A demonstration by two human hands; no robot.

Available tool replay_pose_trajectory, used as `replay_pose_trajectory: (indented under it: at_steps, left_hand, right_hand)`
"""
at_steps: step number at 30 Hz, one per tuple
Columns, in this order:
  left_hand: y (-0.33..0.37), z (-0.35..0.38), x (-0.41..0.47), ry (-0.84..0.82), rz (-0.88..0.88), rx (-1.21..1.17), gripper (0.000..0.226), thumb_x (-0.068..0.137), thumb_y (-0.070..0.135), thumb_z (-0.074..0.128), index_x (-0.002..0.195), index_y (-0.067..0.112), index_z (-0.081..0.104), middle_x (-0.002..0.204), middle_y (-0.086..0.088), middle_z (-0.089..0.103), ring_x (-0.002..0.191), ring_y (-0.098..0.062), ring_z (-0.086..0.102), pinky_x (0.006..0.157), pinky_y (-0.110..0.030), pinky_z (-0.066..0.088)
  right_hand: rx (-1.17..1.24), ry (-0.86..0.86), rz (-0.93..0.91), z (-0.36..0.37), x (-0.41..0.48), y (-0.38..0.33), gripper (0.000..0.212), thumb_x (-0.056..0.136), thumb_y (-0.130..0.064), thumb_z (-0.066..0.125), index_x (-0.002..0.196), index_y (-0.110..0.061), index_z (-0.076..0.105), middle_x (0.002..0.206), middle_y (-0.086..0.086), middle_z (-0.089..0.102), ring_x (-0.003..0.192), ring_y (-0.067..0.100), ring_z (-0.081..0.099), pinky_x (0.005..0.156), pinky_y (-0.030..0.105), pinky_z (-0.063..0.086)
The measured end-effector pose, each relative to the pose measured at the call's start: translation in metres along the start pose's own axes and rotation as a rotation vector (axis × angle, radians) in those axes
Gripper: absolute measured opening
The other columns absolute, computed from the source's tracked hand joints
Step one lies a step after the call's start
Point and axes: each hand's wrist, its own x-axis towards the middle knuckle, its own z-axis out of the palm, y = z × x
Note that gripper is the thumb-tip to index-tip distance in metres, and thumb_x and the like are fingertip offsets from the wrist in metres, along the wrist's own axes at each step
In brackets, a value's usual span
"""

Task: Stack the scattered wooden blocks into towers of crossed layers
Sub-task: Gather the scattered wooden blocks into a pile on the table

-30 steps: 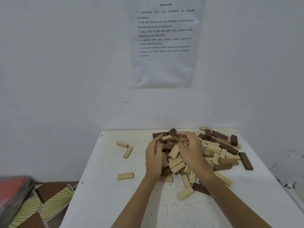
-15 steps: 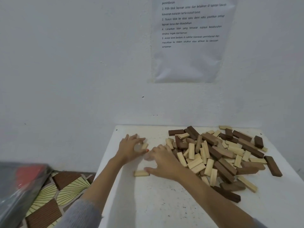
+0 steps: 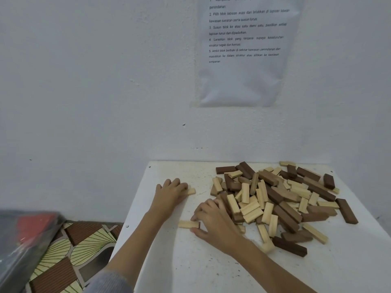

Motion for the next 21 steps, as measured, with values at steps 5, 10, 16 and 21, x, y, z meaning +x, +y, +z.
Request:
replay_pose_trajectory:
  at_steps: [5, 10, 16, 21]
  left_hand:
    - [0.015, -0.005, -0.005, -0.006, -0.088, -0.186, 0.019, 0.094, 0.022, 0.06, 0.112, 0.015, 0.06, 0.097, -0.002, 0.052, 0.085, -0.018, 0.044, 0.059, -0.025, 0.033]
    - [0.07, -0.032, 0.009, 0.147, -0.188, -0.739, 0.01, 0.094, 0.029, 0.061, 0.103, 0.025, 0.059, 0.098, 0.001, 0.057, 0.084, -0.006, 0.056, 0.071, -0.019, 0.045]
    - [0.137, -0.035, 0.034, 0.095, -0.107, -0.939, 0.007, 0.094, 0.019, 0.062, 0.099, 0.024, 0.061, 0.088, 0.01, 0.063, 0.073, 0.003, 0.055, 0.066, -0.017, 0.044]
    - [0.16, -0.018, 0.039, 0.001, -0.151, -0.843, 0.032, 0.096, 0.022, 0.058, 0.128, 0.019, 0.056, 0.114, 0.003, 0.065, 0.107, -0.013, 0.059, 0.087, -0.022, 0.045]
  right_hand:
    - [-0.021, 0.205, 0.068, -0.015, -0.02, 0.003, 0.025, 0.083, -0.046, 0.052, 0.087, -0.027, 0.068, 0.086, -0.015, 0.059, 0.088, 0.007, 0.049, 0.083, 0.026, 0.033]
    - [-0.014, 0.56, 0.37, -0.055, -0.026, 0.024, 0.013, 0.083, -0.035, 0.066, 0.09, -0.024, 0.068, 0.089, -0.011, 0.062, 0.09, 0.01, 0.049, 0.079, 0.027, 0.033]
    - [0.033, 0.552, 0.838, -0.088, -0.036, 0.058, 0.015, 0.087, -0.034, 0.066, 0.091, -0.02, 0.071, 0.103, -0.001, 0.065, 0.11, 0.022, 0.046, 0.094, 0.039, 0.036]
    - [0.141, 0.445, 0.871, -0.094, -0.045, 0.082, 0.02, 0.091, -0.035, 0.061, 0.101, -0.021, 0.072, 0.118, 0.0, 0.062, 0.118, 0.021, 0.041, 0.101, 0.04, 0.034]
